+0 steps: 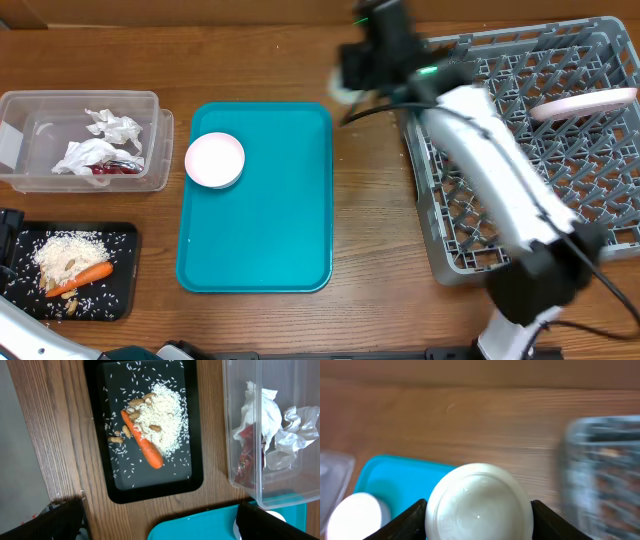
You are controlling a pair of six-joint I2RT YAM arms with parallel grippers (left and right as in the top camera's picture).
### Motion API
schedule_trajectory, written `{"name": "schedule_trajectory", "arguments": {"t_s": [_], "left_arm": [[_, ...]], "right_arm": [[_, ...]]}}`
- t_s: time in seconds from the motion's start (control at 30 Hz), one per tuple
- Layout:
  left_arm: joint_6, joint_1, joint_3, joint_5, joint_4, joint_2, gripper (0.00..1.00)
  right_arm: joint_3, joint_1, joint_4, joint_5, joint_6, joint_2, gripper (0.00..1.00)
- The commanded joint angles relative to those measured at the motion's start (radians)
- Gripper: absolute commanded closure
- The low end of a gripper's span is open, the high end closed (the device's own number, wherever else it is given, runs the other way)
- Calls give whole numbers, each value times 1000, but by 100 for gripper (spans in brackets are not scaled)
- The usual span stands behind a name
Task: Sort waste into correct bins and load items into the dishwasher
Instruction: 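Grasp the white cup with the right gripper and lift it right, then lower the white cup into the dish rack and open the right gripper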
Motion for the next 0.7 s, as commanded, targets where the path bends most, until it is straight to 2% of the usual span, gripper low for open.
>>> {"name": "schedule_trajectory", "arguments": {"t_s": [0.0, 0.1, 0.27, 0.37, 0.67], "left_arm": [[-6, 3, 2, 4, 1, -8, 0], [-6, 3, 2, 4, 0, -8, 0], [-6, 3, 2, 4, 0, -8, 0], [-6, 3, 2, 4, 1, -8, 0], [-6, 3, 2, 4, 1, -8, 0]], "right_arm": [[18, -151, -56, 8, 2, -119, 38], [18, -346, -113, 8, 1, -175, 38], [18, -575, -168, 8, 2, -189, 37], [18, -720, -187, -69, 6, -189, 37], [16, -1002, -235, -248, 58, -189, 37]]}}
